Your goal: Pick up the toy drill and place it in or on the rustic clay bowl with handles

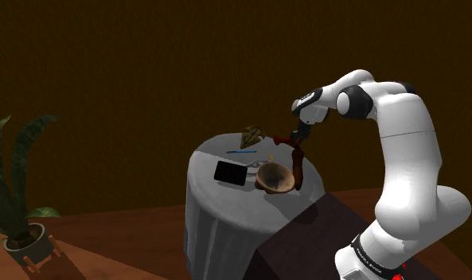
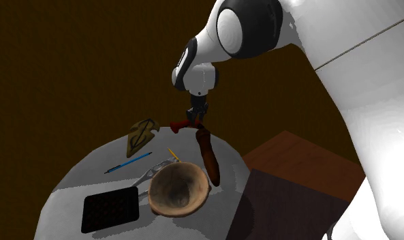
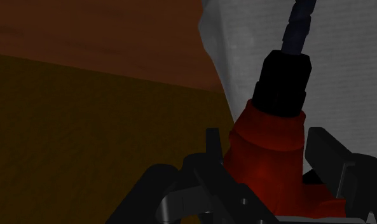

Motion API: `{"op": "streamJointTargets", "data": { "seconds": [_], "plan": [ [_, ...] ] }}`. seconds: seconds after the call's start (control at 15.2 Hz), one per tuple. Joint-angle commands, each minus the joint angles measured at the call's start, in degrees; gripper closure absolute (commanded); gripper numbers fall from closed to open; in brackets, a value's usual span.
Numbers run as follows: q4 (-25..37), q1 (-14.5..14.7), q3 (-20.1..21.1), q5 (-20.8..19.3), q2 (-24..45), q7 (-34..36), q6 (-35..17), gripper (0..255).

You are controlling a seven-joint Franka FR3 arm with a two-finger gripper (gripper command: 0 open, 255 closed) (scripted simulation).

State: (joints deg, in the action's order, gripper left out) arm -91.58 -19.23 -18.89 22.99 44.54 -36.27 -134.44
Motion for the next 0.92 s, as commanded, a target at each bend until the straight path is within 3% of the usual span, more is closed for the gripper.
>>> {"op": "streamJointTargets", "data": {
  "seconds": [0.0,0.86],
  "plan": [
    [0.0,0.0,0.0,0.0,0.0,0.0,0.0,255],
    [-0.4,0.8,-1.2,-1.3,-3.6,0.9,3.2,255]
  ]
}}
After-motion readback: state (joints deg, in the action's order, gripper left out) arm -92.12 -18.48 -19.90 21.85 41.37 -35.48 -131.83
